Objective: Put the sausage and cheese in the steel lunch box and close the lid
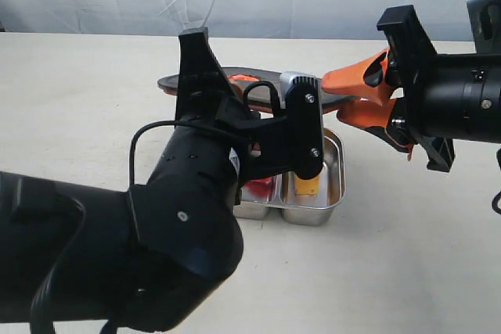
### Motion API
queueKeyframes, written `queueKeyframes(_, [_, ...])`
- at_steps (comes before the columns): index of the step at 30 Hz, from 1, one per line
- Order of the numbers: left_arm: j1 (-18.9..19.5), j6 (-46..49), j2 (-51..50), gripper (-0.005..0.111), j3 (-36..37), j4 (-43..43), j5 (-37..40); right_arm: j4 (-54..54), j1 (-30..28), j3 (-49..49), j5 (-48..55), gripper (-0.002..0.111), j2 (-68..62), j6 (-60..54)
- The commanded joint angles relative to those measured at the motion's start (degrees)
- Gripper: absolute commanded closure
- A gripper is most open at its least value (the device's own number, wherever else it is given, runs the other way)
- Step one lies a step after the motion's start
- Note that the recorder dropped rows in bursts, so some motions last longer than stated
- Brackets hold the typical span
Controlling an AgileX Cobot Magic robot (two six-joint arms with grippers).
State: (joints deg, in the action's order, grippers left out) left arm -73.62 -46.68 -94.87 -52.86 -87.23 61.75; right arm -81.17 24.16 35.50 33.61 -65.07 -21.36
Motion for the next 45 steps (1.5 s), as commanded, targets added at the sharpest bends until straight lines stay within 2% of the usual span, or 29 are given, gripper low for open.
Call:
queueKeyframes(1, [-0.2,-1.1,0.2,0.107,-0.2,-1.0,-2.6,-4.4,-0.1,0.3,0.8,0.066,-2.0,-3.7])
queueKeyframes(6, [-0.2,-1.1,0.2,0.107,-0.2,-0.2,-4.9,-9.9,-0.1,0.3,2.1,0.068,-4.1,-9.5])
queueKeyframes(9, [-0.2,-1.1,0.2,0.107,-0.2,0.9,-4.9,-10.3,-0.1,0.3,2.9,0.086,-4.5,-11.5])
queueKeyframes(11, [-0.2,-1.1,0.2,0.107,-0.2,2.2,-4.9,-10.3,-0.1,0.3,3.3,0.105,-4.5,-13.8])
queueKeyframes(12, [-0.2,-0.9,0.2,0.107,-0.2,3.1,-4.9,-10.5,-0.1,0.3,3.4,0.108,-4.5,-15.6])
queueKeyframes(15, [-0.2,-0.9,0.2,0.107,-0.2,6.3,-3.3,-9.6,-0.1,0.3,3.1,0.108,-4.5,-19.4])
queueKeyframes(17, [0.0,-0.9,0.5,0.107,-0.2,12.1,-3.2,-6.4,-0.1,0.3,1.4,0.108,-4.5,-19.4])
queueKeyframes(19, [0.6,-1.1,1.7,0.107,-0.2,18.7,-6.4,-3.1,-0.1,0.3,0.7,0.108,-4.5,-19.4])
queueKeyframes(21, [0.5,-0.9,2.3,0.107,-0.2,20.1,-4.9,-0.3,-0.1,0.3,0.1,0.108,-4.5,-19.6])
queueKeyframes(23, [0.5,-0.9,3.8,0.107,-0.2,21.4,-2.8,3.3,-0.1,0.3,-1.1,0.108,-4.5,-19.7])
queueKeyframes(29, [0.5,-1.1,6.4,0.107,-0.2,21.9,-11.2,0.8,-0.1,0.3,-1.5,0.108,-4.5,-19.7])
queueKeyframes(43, [0.5,-0.7,6.2,0.107,-0.2,24.9,-16.1,1.2,-0.1,0.3,-1.4,0.109,-4.5,-22.5])
queueKeyframes(45, [0.5,-0.7,6.2,0.099,-0.2,24.9,-16.9,1.2,-0.1,0.3,-0.5,0.109,-4.5,-22.6])
